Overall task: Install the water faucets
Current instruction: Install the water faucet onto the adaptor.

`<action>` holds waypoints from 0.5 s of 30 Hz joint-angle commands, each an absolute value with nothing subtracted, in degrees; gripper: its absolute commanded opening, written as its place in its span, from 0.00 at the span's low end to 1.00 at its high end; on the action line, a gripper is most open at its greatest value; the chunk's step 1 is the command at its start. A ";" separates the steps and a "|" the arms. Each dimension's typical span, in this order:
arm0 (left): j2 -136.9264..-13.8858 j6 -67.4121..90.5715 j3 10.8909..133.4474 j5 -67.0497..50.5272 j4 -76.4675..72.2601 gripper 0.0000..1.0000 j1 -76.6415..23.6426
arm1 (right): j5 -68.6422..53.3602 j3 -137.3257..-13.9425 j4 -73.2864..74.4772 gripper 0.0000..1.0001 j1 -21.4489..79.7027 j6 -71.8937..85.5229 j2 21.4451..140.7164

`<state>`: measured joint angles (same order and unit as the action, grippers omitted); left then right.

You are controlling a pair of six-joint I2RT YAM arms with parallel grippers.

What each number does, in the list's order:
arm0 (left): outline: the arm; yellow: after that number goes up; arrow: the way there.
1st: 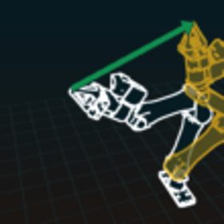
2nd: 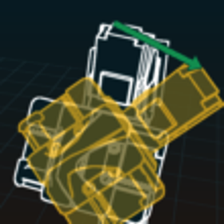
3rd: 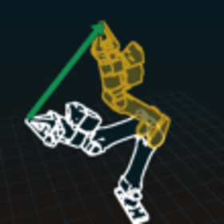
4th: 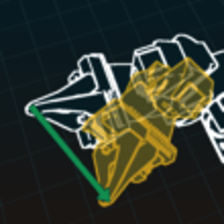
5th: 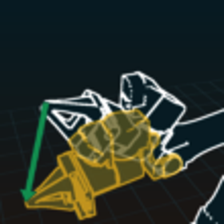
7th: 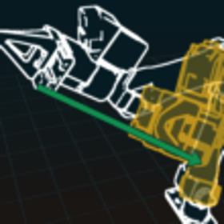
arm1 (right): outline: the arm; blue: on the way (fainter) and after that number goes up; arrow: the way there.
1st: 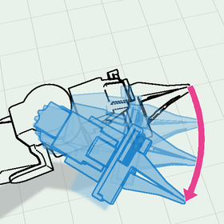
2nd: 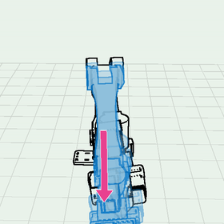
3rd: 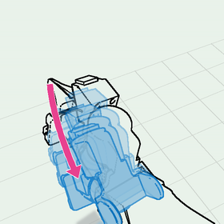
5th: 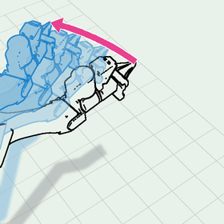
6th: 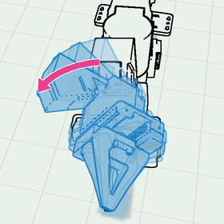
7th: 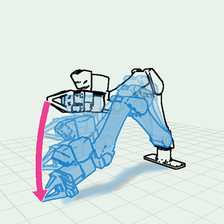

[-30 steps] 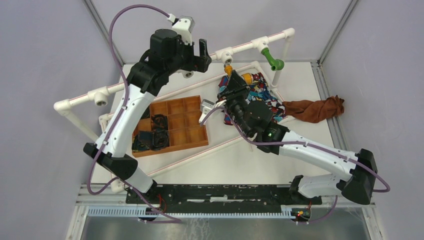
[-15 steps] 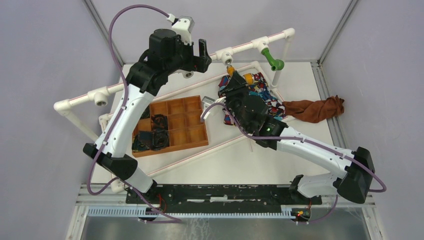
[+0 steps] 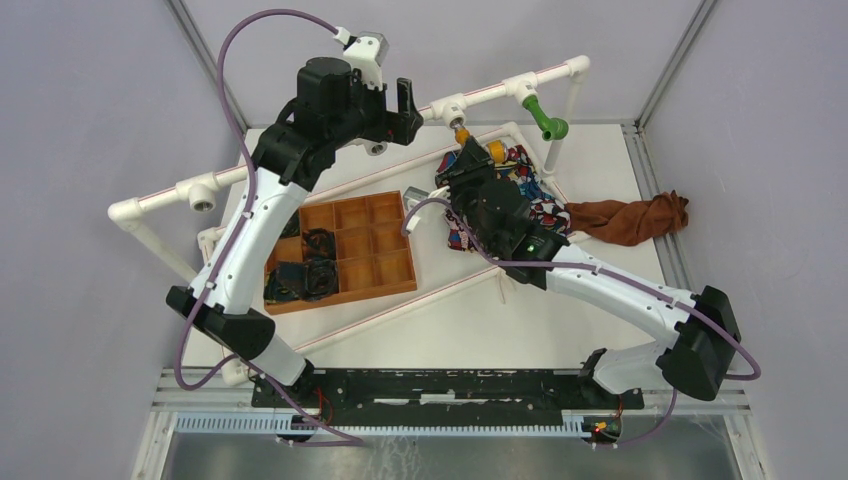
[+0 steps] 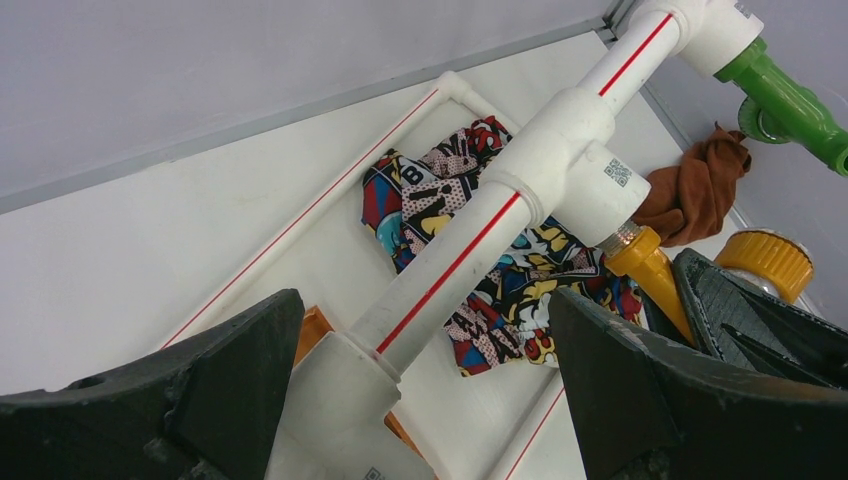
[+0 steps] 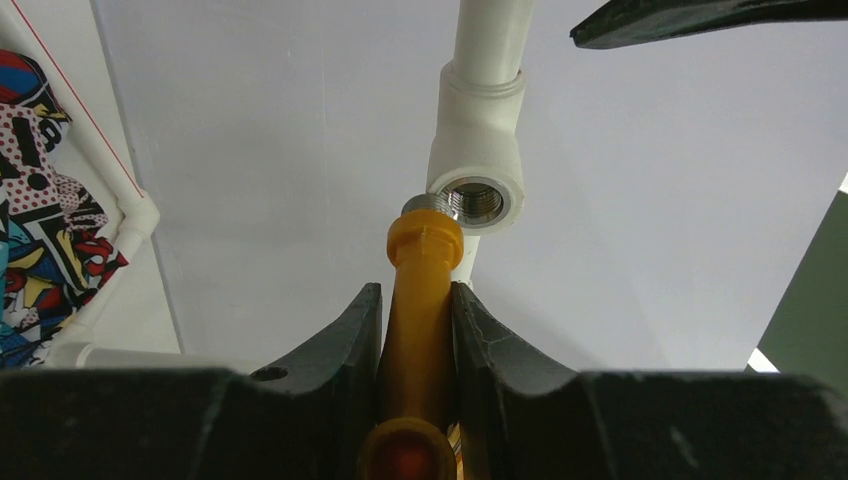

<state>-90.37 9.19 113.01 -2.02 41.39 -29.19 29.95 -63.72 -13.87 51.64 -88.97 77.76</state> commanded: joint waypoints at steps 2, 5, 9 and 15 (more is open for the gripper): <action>-93.13 8.57 110.92 -4.96 49.66 1.00 -29.05 | 30.21 -64.70 -18.69 0.00 51.50 -94.40 76.39; -93.07 8.61 110.99 -4.88 49.84 1.00 -28.89 | 31.04 -62.96 -21.35 0.00 51.49 -98.47 75.59; -93.31 8.53 111.01 -5.39 50.04 1.00 -28.52 | 31.76 -62.66 -22.71 0.00 51.54 -102.82 75.32; -93.22 8.61 110.68 -6.17 50.19 1.00 -28.24 | 32.42 -62.04 -24.96 0.00 51.54 -108.49 76.49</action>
<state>-90.83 9.19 113.01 -3.20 41.43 -28.36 30.65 -62.17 -19.88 51.64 -102.63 77.28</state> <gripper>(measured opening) 0.993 0.331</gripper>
